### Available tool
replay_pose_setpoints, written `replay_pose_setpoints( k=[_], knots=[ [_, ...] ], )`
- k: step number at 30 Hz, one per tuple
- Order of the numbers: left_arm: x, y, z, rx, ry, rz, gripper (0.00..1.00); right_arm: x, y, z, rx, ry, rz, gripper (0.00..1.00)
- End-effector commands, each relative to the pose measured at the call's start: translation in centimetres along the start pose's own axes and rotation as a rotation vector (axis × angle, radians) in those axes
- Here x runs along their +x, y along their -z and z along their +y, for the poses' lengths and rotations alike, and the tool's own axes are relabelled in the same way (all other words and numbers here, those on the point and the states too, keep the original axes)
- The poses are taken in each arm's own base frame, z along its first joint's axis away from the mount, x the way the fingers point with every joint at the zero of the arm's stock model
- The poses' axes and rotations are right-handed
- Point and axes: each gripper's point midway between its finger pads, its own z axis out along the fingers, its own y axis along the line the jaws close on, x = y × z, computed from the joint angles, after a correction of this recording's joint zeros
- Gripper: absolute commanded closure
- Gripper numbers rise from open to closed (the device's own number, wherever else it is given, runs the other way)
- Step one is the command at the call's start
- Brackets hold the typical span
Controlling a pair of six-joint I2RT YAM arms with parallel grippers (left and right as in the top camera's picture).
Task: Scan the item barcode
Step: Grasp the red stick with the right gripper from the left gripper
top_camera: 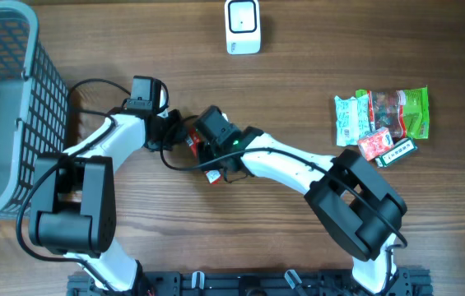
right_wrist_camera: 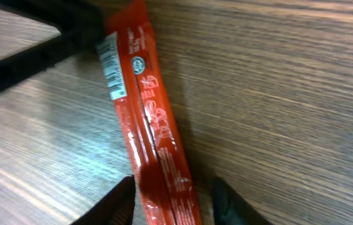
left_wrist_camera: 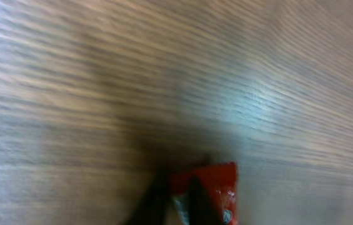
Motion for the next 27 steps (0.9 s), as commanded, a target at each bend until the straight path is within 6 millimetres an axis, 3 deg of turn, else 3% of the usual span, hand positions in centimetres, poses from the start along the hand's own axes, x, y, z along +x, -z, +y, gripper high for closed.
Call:
replay_pose_setpoints(
  k=[1,7,12,16,20,22,24,27],
  knots=[
    [1.4,-0.5,0.1,-0.034,-0.037,0.095,0.80,2.4,-1.6,-1.9,-0.008,-0.034,0.118,0.55],
    [0.2,0.4,-1.5,0.015,-0.098,0.077,0.82,2.3,-1.5,-1.2,-0.048,-0.009,0.122,0.50],
    [-1.4,3.0,-3.4,0.043,-0.114,0.035,0.78,2.3,-1.5,-1.1,-0.049,-0.008,0.121,0.47],
    [0.9,1.8,-2.3,0.005,-0.110,0.102,0.78,2.5,-1.4,-1.3,-0.042,-0.014,0.131,0.47],
    [3.2,-0.6,-1.6,0.004,-0.150,0.096,0.79,4.0,-1.1,-2.2,0.004,-0.084,0.191,0.51],
    [3.8,-1.3,-0.9,0.000,-0.144,0.094,0.80,4.4,-0.8,-2.4,0.017,-0.115,0.209,0.52],
    [4.2,-1.6,-0.2,-0.017,-0.142,0.093,0.84,4.4,-0.3,-2.4,0.019,-0.113,0.208,0.60],
    [3.5,-1.6,1.4,-0.106,-0.085,0.051,0.91,4.6,-0.3,-2.6,0.033,-0.115,0.215,0.64]
  ],
)
